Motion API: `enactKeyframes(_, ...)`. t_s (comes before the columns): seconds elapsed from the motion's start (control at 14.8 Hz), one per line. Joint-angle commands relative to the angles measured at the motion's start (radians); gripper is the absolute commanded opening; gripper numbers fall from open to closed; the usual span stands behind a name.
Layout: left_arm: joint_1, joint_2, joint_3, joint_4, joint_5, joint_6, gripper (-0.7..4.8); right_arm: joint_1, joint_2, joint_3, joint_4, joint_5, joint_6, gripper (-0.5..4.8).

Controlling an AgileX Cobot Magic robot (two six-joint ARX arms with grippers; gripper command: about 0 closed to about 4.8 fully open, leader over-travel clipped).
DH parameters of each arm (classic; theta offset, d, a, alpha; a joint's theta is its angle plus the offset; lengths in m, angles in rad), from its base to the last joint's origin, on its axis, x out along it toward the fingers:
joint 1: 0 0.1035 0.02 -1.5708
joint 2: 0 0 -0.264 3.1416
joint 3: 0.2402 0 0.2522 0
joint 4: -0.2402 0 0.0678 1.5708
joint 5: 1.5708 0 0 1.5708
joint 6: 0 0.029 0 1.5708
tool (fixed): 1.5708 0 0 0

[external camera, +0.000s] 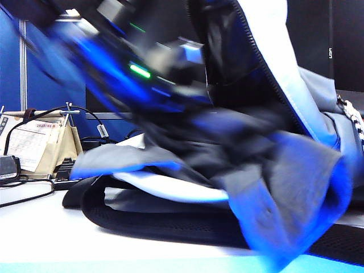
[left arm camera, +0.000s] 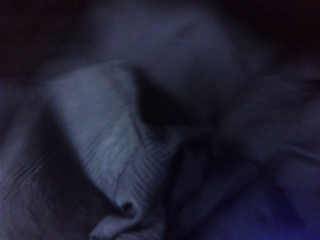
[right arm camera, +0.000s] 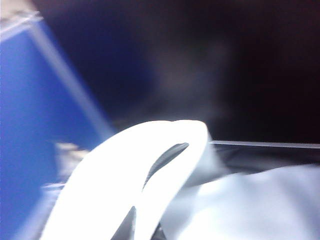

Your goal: Take the gray clothes out of the backpack.

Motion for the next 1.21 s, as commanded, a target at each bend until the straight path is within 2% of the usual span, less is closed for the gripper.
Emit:
enactKeyframes(0.07,0.127,-0.204,-0.001,-0.155,-0.115,0.031,-0.06,-0.001,-0.012,0.011,-0.051,0.172,-0.116,-0.08)
enactKeyframes(0.27,0.3,-0.489,0.0,-0.225,-0.158,0.081,-0.06,0.001,0.03,0.007,-0.159,0.151,-0.148,-0.07)
enactKeyframes(0.4,0.396,-0.651,0.0,-0.248,-0.164,0.087,-0.06,0.003,0.114,-0.003,-0.156,0.046,-0.128,-0.07)
enactKeyframes(0.54,0.42,-0.742,0.0,-0.302,-0.244,0.166,-0.06,0.003,0.218,-0.002,-0.129,-0.241,-0.114,0.03)
enactKeyframes(0.61,0.42,-0.761,0.0,-0.317,-0.277,0.176,-0.06,0.01,0.272,-0.002,-0.118,-0.328,-0.113,0.89)
enactKeyframes(0.67,0.42,-0.775,0.0,-0.334,-0.314,0.179,-0.06,0.03,0.305,-0.003,-0.12,-0.331,-0.093,2.77)
enactKeyframes(0.74,0.42,-0.778,0.0,-0.348,-0.389,0.191,-0.06,0.031,0.314,-0.003,-0.122,-0.33,-0.087,4.23)
enactKeyframes(0.94,0.42,-0.771,-0.001,-0.337,-0.397,0.185,0.08,0.029,0.273,-0.002,-0.059,-0.329,-0.087,4.31)
enactKeyframes(1.01,0.42,-0.769,-0.001,-0.32,-0.385,0.185,1.29,0.029,0.251,-0.001,-0.034,-0.328,-0.087,4.31)
enactKeyframes(1.08,0.42,-0.764,-0.001,-0.302,-0.363,0.185,3.44,0.029,0.229,0.0,-0.018,-0.322,-0.087,4.31)
enactKeyframes(1.15,0.42,-0.76,-0.001,-0.271,-0.357,0.186,4.79,0.029,0.203,0.002,0.005,-0.321,-0.086,4.3)
enactKeyframes(1.21,0.42,-0.76,-0.001,-0.266,-0.357,0.188,4.79,0.028,0.19,0.002,0.003,-0.324,-0.086,4.26)
